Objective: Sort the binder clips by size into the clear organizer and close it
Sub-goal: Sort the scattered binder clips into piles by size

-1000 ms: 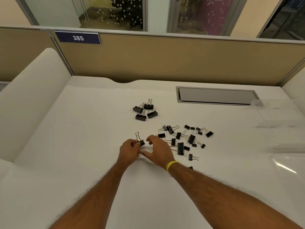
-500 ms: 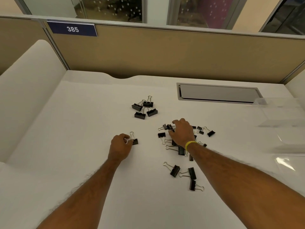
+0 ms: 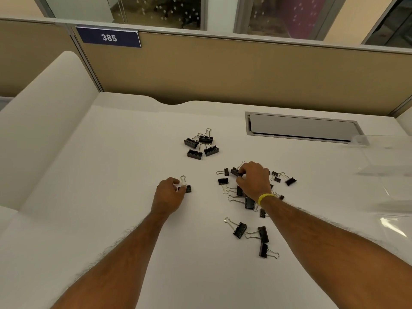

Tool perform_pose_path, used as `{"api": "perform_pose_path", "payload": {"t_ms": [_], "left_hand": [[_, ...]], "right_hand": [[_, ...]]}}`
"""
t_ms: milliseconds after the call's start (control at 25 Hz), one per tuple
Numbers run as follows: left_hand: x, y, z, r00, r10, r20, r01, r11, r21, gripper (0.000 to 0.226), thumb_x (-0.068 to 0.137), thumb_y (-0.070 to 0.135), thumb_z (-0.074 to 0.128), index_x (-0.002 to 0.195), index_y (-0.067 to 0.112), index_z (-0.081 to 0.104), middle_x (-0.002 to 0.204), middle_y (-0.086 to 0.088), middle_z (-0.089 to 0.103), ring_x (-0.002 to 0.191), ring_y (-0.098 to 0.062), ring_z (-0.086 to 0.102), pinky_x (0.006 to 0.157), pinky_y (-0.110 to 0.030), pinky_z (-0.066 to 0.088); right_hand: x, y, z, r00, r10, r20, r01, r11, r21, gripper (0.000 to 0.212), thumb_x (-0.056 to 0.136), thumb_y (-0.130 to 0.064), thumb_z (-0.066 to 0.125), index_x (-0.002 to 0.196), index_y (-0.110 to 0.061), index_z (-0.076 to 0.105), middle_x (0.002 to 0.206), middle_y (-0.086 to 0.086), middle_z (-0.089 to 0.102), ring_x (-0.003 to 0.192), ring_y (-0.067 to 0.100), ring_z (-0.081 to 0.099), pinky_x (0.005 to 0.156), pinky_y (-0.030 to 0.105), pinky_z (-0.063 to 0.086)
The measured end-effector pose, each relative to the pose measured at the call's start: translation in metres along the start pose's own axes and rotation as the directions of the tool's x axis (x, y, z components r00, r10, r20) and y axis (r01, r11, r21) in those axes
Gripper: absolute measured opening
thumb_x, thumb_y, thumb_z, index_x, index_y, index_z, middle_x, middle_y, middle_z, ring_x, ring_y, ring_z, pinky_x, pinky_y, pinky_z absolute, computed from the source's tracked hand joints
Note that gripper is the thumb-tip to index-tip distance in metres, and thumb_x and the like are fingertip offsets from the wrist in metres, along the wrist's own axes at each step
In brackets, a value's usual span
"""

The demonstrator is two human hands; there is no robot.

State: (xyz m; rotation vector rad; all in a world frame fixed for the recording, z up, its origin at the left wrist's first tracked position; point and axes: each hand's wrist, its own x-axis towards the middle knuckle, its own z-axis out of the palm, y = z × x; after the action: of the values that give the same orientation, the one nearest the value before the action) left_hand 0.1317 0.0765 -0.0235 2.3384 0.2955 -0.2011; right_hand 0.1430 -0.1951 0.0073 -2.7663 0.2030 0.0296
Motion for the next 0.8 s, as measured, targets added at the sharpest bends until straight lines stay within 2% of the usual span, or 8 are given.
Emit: {"api": "perform_pose_path", "payload": {"t_ms": [120,280,400,520,680,800], "left_hand": [[-0.004,0.004,0.001,1.000,0.004,0.007,-0.004,1.000,0.025,0.041,0.083,0.041,0.069,0.113,0.014,0.061,0.103,-0.004,0.061,0.087,-0.016,0.057,0.078,-0.030,0.047],[-0.009,0.004,-0.002,0.998,0.039,0.059,-0.043,0.996,0.083,0.035,0.082,0.035,0.070,0.113,0.019,0.061,0.107,-0.001,0.057,0.094,-0.015,0.059,0.078,-0.028,0.045],[-0.010,-0.002,-0.006,0.989,0.106,0.099,-0.117,0.985,0.124,0.028,0.084,0.025,0.068,0.112,0.020,0.064,0.106,-0.001,0.056,0.098,-0.016,0.059,0.078,-0.025,0.042],[-0.011,-0.008,-0.008,0.981,0.149,0.121,-0.165,0.977,0.134,0.027,0.086,0.020,0.066,0.112,0.019,0.065,0.108,-0.004,0.056,0.101,-0.017,0.060,0.078,-0.026,0.043],[-0.013,-0.012,-0.013,0.977,0.178,0.121,-0.197,0.967,0.162,0.032,0.088,0.018,0.064,0.119,0.019,0.062,0.112,-0.006,0.055,0.097,-0.013,0.056,0.080,-0.025,0.042],[-0.017,-0.015,-0.018,0.973,0.199,0.114,-0.216,0.963,0.159,0.041,0.087,0.014,0.062,0.127,0.016,0.056,0.114,-0.005,0.056,0.091,-0.009,0.048,0.080,-0.024,0.041]], "right_hand": [[-0.013,-0.009,0.001,0.987,-0.155,-0.042,0.159,0.977,0.142,0.015,0.079,-0.019,0.066,0.093,-0.021,0.063,0.091,-0.006,0.062,0.091,0.017,0.052,0.087,0.037,0.034],[-0.028,-0.038,0.011,0.892,-0.430,0.139,0.415,0.901,0.126,0.017,0.082,-0.019,0.064,0.098,-0.021,0.062,0.098,-0.005,0.063,0.095,0.017,0.051,0.092,0.036,0.036],[-0.034,-0.058,0.022,0.836,-0.506,0.215,0.503,0.861,0.070,0.018,0.085,-0.020,0.063,0.103,-0.021,0.061,0.103,-0.003,0.064,0.100,0.019,0.050,0.093,0.034,0.034],[-0.035,-0.069,0.028,0.839,-0.491,0.233,0.493,0.868,0.054,0.020,0.086,-0.018,0.061,0.106,-0.020,0.061,0.106,-0.002,0.065,0.102,0.020,0.050,0.096,0.039,0.036],[-0.037,-0.066,0.028,0.854,-0.454,0.253,0.435,0.891,0.131,0.031,0.088,-0.018,0.064,0.118,-0.022,0.058,0.117,-0.003,0.062,0.110,0.018,0.049,0.099,0.033,0.030],[-0.040,-0.048,0.023,0.902,-0.397,0.171,0.365,0.911,0.191,0.033,0.087,-0.008,0.061,0.116,-0.022,0.060,0.119,-0.005,0.062,0.113,0.016,0.050,0.104,0.034,0.034]]}}
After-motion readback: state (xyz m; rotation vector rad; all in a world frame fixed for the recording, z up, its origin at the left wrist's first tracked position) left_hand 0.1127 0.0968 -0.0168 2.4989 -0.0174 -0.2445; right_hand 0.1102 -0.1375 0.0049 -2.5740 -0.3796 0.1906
